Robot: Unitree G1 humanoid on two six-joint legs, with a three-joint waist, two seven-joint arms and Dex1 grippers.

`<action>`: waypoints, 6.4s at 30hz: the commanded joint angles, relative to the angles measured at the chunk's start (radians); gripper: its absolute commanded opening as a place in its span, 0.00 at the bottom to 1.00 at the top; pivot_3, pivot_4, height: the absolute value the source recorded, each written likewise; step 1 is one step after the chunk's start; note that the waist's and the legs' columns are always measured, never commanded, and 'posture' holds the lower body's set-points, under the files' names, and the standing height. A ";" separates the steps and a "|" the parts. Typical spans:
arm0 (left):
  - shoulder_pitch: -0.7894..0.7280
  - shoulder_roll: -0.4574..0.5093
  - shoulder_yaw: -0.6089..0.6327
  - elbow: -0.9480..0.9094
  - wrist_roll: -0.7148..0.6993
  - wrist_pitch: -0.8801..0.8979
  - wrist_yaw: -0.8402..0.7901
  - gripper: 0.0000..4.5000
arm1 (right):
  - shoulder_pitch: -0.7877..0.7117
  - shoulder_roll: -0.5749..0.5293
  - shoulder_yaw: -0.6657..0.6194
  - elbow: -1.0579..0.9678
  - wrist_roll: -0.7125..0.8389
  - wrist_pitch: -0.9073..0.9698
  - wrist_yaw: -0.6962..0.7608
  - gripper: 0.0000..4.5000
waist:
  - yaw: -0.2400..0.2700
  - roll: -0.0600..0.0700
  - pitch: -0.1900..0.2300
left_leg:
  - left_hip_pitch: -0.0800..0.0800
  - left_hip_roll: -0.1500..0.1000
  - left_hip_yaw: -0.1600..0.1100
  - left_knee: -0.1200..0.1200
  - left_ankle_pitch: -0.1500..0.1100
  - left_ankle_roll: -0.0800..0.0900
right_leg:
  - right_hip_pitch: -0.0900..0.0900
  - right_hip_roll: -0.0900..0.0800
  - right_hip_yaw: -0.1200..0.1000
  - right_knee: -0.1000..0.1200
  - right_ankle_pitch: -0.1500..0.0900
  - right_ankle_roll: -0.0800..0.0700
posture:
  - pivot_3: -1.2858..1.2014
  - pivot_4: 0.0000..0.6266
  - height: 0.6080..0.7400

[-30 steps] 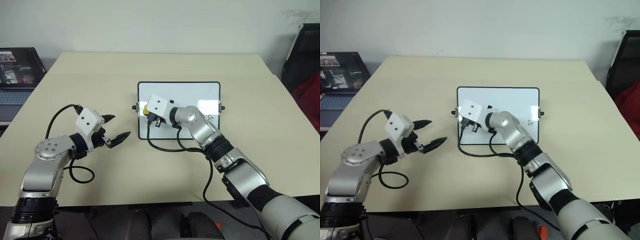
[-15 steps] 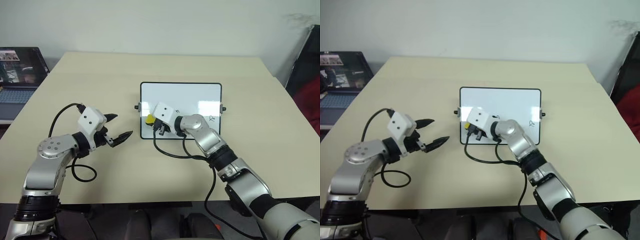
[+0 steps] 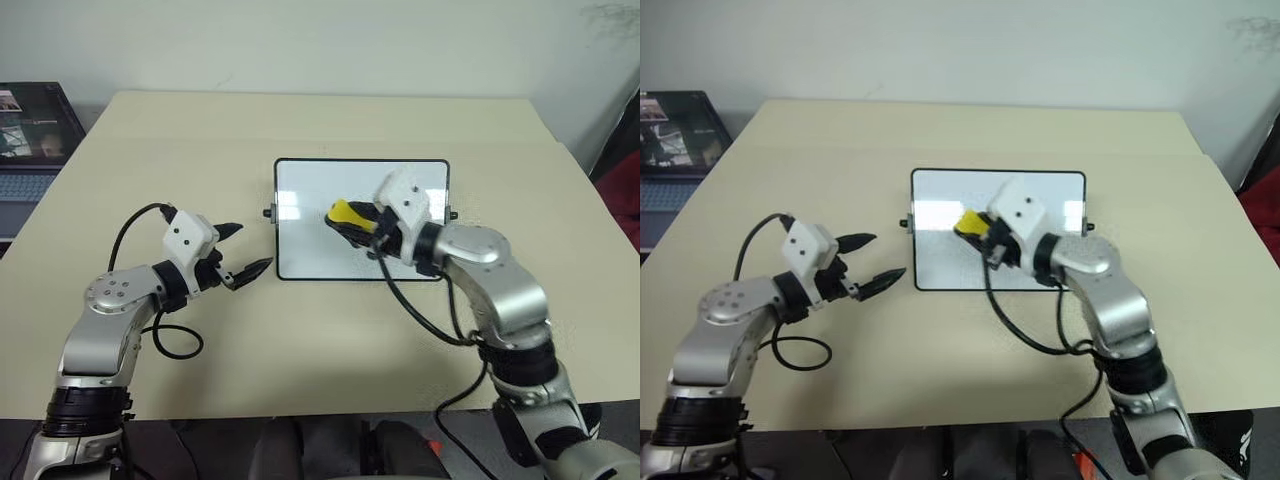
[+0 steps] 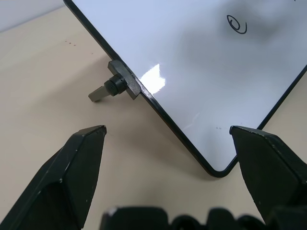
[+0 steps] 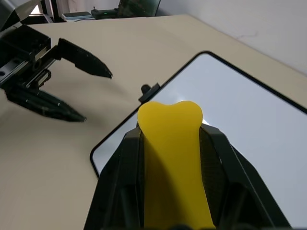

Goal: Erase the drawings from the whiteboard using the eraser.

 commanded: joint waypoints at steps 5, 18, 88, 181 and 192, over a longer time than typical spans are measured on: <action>-0.004 -0.023 0.021 -0.077 -0.028 -0.009 0.019 1.00 | 0.238 -0.073 -0.200 -0.264 0.097 -0.055 -0.056 0.27 | 0.001 0.000 0.000 | 0.000 0.000 0.000 0.000 0.000 0.000 | 0.002 0.001 -0.002 -0.002 0.000 0.000 | 0.52 0.24 1.00; -0.073 -0.041 -0.028 -0.065 -0.024 -0.003 -0.005 1.00 | 0.622 -0.176 -0.296 -0.261 0.065 -0.329 -0.133 0.27 | 0.001 0.000 0.000 | 0.003 -0.001 0.001 0.001 0.000 0.000 | 0.006 0.006 -0.001 -0.003 0.000 0.000 | 0.52 0.24 1.00; -0.099 0.081 -0.073 0.008 -0.013 0.006 -0.232 1.00 | -0.225 0.019 0.122 0.422 -0.293 -0.344 -0.274 0.27 | -0.002 0.001 0.001 | 0.005 0.001 0.001 0.005 0.003 0.003 | 0.001 0.007 0.002 0.012 0.002 -0.002 | 0.52 0.24 1.00; -0.143 0.000 -0.167 -0.144 -0.044 0.075 -0.188 1.00 | 0.057 -0.037 -0.093 0.359 -0.165 -0.405 -0.485 0.27 | 0.000 0.003 0.001 | 0.006 0.000 0.002 0.005 0.003 0.003 | 0.004 0.009 0.002 0.012 0.001 -0.001 | 0.52 0.24 1.00; -0.142 0.002 -0.163 -0.146 -0.044 0.075 -0.190 1.00 | 0.115 0.021 -0.076 0.471 -0.196 -0.540 -0.541 0.27 | -0.003 0.002 0.001 | 0.007 0.000 0.002 0.006 0.003 0.003 | 0.005 0.009 0.002 0.014 0.001 -0.001 | 0.52 0.24 1.00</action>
